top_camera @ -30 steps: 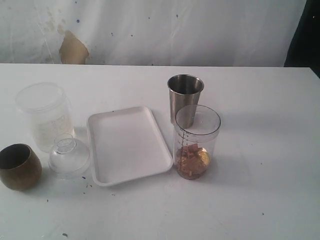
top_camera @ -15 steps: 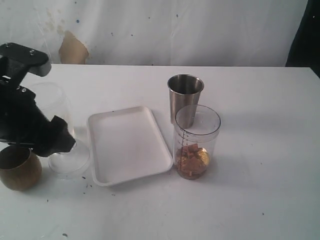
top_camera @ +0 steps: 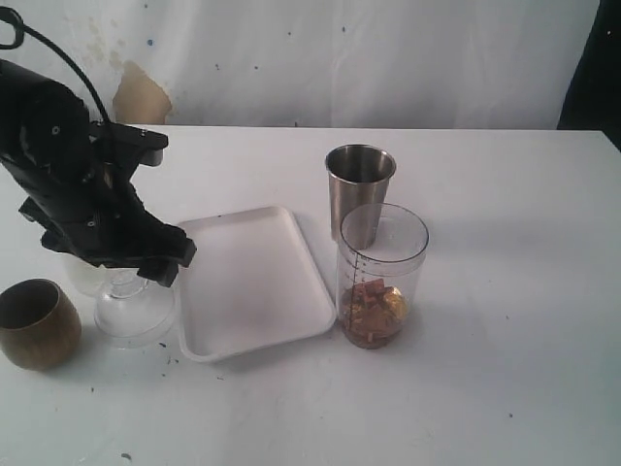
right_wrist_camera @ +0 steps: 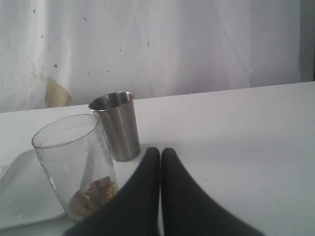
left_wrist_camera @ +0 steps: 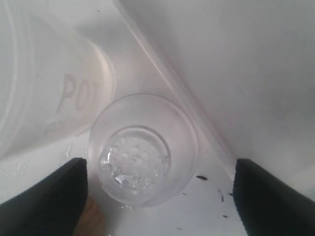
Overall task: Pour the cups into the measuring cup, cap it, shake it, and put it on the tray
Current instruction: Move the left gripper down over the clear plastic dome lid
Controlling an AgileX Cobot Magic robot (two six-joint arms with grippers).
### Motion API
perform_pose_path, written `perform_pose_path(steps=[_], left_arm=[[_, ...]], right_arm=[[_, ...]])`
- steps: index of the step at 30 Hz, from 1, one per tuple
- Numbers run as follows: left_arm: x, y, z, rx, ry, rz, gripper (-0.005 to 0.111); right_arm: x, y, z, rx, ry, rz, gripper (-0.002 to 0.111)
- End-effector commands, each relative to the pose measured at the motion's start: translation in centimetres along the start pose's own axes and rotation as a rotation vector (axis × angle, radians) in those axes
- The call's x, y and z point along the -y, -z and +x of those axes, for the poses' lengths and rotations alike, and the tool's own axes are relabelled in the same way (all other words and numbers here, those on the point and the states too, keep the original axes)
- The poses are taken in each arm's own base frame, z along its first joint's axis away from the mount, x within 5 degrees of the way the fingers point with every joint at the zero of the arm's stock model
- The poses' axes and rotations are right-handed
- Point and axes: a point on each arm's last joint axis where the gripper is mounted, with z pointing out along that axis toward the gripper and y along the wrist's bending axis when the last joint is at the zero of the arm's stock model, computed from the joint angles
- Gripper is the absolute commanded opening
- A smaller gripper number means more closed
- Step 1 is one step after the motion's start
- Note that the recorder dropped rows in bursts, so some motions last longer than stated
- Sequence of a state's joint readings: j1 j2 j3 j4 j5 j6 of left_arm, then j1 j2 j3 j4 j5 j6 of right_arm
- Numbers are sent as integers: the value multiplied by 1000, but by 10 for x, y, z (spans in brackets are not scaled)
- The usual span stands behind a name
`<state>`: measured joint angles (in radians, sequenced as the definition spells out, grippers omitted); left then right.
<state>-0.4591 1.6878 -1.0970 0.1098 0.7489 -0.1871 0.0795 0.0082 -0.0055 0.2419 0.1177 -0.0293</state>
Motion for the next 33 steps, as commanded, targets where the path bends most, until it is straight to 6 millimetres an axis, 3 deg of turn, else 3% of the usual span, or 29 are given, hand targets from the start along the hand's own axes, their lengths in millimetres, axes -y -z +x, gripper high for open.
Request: perform_pose_path(steps=[1, 9, 15, 21, 33], left_arm=[[-4, -9, -2, -15, 27, -49, 76], [-7, -14, -4, -5, 55, -36, 76], [-6, -14, -4, -10, 63, -29, 60], [-6, -14, -4, -12, 74, -22, 71], [-6, -14, -4, -13, 127, -23, 69]], right_arm=[[0, 0, 0, 17, 21, 2, 0], [0, 0, -1, 24, 21, 2, 0], [0, 0, -1, 24, 21, 2, 0], [0, 0, -1, 24, 21, 2, 0], [0, 0, -1, 26, 21, 2, 0]])
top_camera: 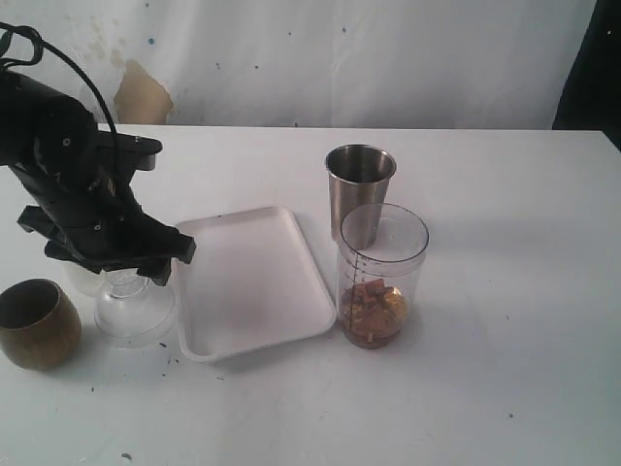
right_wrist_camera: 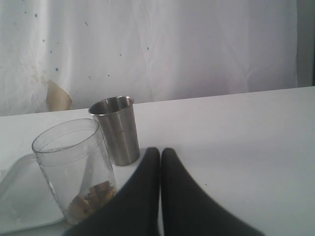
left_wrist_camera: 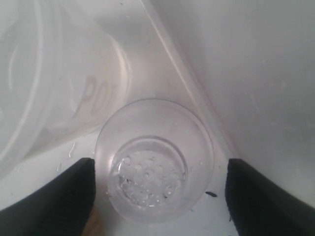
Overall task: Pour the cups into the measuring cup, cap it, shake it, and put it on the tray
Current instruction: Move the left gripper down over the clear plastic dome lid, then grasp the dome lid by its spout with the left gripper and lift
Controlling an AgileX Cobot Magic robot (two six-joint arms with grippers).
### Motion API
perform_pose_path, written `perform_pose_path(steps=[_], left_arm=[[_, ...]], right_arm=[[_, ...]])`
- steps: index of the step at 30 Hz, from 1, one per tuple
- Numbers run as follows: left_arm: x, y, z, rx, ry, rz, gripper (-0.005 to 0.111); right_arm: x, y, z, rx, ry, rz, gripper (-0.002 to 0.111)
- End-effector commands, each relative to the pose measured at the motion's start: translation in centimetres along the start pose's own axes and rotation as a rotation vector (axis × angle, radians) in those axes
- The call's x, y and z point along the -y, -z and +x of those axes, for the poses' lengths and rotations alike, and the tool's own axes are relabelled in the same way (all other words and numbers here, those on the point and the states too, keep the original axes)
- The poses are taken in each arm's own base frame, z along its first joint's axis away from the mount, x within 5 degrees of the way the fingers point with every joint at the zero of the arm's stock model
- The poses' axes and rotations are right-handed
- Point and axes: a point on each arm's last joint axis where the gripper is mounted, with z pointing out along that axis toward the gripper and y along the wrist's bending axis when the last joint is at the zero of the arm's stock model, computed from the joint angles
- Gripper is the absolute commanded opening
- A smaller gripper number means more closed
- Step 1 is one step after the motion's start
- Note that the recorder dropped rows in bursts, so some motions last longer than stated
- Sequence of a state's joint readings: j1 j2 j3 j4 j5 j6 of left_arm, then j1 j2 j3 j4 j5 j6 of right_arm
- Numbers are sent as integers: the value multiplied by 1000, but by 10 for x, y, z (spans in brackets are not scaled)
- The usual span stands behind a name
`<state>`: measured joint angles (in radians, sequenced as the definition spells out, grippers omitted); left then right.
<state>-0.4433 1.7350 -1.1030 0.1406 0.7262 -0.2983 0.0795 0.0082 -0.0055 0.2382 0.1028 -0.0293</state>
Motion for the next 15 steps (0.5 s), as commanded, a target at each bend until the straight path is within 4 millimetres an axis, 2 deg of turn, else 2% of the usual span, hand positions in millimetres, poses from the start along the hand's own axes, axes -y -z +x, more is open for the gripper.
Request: perform_pose_path(steps=[1, 12, 15], left_arm=[[0, 1, -1, 0, 36, 3, 69], [0, -6, 5, 14, 94, 11, 68], [-1, -6, 6, -2, 95, 5, 55]], right_arm=[[0, 0, 0, 11, 17, 1, 0], [0, 0, 0, 11, 17, 1, 0], [0, 0, 0, 11, 17, 1, 0]])
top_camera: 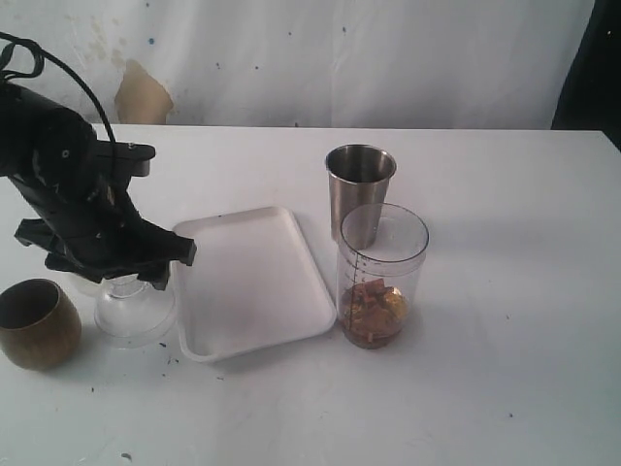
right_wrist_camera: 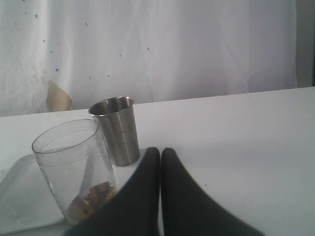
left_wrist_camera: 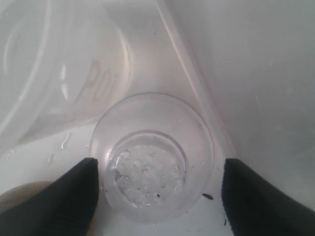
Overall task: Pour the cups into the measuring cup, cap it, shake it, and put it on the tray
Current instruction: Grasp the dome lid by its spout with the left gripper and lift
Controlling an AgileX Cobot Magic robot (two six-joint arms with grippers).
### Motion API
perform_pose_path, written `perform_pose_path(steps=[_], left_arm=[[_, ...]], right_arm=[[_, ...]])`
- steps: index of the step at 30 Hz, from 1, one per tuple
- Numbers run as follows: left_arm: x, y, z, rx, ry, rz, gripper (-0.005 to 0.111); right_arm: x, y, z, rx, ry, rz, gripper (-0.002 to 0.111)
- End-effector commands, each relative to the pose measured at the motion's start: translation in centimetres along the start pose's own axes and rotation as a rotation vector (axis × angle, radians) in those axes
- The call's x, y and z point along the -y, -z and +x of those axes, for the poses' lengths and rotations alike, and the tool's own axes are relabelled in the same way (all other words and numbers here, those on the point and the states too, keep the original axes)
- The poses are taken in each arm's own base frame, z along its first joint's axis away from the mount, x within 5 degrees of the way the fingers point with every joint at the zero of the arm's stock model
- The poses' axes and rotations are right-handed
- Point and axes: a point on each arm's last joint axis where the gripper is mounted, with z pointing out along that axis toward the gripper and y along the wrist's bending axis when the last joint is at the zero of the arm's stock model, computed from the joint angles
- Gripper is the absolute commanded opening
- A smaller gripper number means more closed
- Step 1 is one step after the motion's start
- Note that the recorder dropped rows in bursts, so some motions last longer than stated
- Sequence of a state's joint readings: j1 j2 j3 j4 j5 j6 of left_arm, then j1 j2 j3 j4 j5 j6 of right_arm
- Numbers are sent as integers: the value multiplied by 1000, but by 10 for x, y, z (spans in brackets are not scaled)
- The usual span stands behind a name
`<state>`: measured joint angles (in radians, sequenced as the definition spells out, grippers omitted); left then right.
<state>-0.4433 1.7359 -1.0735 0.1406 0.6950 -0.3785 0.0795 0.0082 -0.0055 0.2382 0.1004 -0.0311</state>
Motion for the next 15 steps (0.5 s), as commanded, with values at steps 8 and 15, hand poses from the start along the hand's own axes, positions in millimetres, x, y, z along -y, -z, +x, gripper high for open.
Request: perform_pose_path(steps=[8, 15], left_arm=[[-1, 4, -2, -17, 12, -7, 2], [-1, 42, -16, 23, -8, -11, 0]], right_arm=[[0, 0, 0, 12, 15, 1, 0], [0, 0, 0, 12, 15, 1, 0]])
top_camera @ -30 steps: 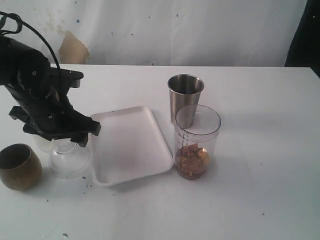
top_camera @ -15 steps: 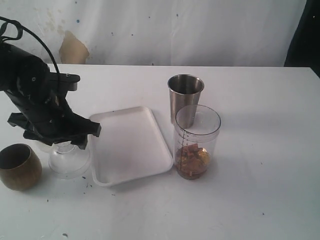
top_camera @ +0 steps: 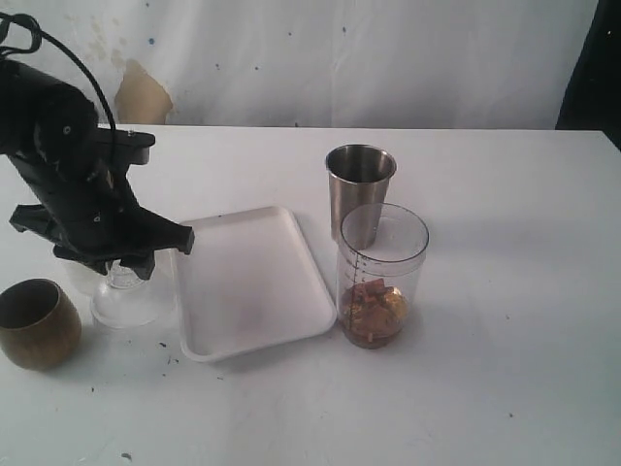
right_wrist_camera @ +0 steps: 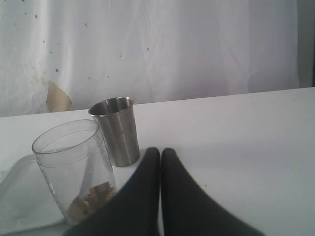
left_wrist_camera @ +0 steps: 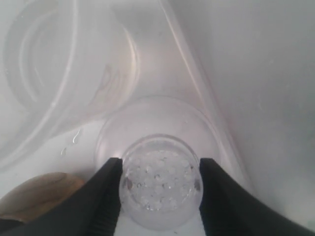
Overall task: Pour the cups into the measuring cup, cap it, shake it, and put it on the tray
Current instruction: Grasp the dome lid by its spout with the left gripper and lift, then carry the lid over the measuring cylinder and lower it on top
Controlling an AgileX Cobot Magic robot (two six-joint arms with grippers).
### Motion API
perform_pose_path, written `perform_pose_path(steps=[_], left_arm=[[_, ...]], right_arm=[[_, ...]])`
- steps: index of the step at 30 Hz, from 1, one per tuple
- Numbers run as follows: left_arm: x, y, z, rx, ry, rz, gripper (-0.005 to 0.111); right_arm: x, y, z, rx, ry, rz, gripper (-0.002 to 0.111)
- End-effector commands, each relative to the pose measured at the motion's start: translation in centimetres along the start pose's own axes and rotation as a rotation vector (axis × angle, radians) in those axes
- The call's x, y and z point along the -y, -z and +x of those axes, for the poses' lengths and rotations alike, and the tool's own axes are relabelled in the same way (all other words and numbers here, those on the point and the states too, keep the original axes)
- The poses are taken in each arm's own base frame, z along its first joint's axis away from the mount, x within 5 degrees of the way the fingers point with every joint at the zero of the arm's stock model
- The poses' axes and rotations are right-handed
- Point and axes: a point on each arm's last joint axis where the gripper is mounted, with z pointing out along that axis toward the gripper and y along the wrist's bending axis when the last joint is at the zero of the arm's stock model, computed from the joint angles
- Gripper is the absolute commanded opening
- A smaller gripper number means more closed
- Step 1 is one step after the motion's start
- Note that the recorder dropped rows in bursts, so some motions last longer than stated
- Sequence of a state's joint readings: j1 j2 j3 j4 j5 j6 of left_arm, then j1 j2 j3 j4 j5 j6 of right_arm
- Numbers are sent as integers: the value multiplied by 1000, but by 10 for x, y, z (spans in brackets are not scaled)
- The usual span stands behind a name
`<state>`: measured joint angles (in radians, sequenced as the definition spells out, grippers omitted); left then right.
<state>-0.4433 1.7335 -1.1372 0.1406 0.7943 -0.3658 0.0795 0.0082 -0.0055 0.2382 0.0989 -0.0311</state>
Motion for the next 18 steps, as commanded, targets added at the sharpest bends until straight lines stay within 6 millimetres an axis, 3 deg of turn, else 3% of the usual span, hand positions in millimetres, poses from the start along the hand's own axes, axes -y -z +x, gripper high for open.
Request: perform_pose_path(steps=[1, 6, 11, 18], left_arm=[[-3, 39, -9, 64, -6, 9, 0], [-5, 85, -10, 89, -32, 43, 0], [6, 139, -6, 182, -114, 241, 0], [30, 181, -2, 271, -218, 427, 0]], right_arm=[[0, 0, 0, 11, 15, 1, 0], [0, 0, 0, 11, 15, 1, 0], [0, 0, 0, 11, 15, 1, 0], [0, 0, 0, 9, 15, 1, 0]])
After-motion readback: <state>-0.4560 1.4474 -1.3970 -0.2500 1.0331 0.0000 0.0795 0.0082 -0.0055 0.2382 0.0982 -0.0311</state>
